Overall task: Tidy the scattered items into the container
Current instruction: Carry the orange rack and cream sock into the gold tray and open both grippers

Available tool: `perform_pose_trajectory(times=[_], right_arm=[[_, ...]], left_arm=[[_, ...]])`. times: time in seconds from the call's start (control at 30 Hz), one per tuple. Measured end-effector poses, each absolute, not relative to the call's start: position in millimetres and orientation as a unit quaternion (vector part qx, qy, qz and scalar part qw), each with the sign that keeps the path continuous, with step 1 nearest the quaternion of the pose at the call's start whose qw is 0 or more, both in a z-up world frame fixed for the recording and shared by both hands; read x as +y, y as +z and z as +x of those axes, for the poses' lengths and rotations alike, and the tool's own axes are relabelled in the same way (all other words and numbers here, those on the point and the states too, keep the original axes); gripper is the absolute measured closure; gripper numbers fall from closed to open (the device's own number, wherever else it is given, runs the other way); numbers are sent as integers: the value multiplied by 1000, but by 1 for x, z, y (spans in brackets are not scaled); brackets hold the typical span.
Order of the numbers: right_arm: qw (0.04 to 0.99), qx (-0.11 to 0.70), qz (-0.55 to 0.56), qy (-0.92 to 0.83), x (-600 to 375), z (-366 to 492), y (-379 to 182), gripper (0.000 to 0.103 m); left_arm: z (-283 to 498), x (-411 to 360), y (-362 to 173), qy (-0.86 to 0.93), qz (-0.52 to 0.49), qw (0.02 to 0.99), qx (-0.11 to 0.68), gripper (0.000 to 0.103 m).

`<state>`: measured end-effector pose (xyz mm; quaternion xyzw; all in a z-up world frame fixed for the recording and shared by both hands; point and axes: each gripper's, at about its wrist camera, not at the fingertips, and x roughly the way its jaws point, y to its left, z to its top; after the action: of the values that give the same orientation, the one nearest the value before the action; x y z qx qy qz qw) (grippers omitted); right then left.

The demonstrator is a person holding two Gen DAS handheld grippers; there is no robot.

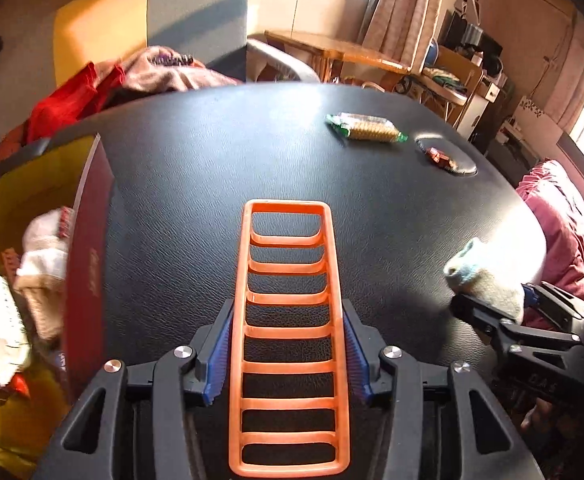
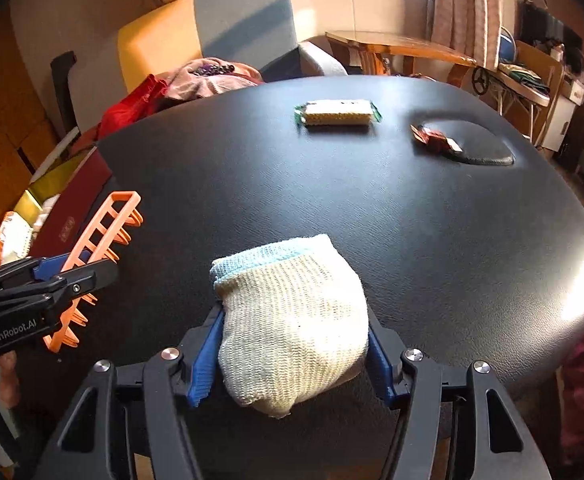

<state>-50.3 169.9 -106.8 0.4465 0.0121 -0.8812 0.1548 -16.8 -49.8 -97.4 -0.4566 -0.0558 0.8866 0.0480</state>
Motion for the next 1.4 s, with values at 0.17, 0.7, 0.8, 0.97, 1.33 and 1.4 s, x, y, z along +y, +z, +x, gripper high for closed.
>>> perform_pose_trajectory(times=[0.17, 0.7, 0.8, 0.97, 1.33, 1.4], right_arm=[[183, 14, 430, -884, 143, -44, -90, 40], [367, 6, 391, -844, -19, -39, -28, 40], [388, 12, 392, -834, -59, -44, -25, 40], [394, 22, 410, -822, -120, -59, -34, 40], [379, 26, 446, -810, -139, -78, -60, 28], [381, 26, 440, -813, -135, -76, -56, 28]], left_arm=[[0, -64, -75, 900, -430, 30, -59, 53], [77, -207, -14, 921, -340, -148, -115, 53], [83, -244, -15, 912, -337, -191, -132, 53], [83, -283, -31, 895, -354, -226, -149, 53], [88, -302, -63, 876, -375, -248, -176, 47], [92, -301, -63, 876, -373, -250, -178, 47]])
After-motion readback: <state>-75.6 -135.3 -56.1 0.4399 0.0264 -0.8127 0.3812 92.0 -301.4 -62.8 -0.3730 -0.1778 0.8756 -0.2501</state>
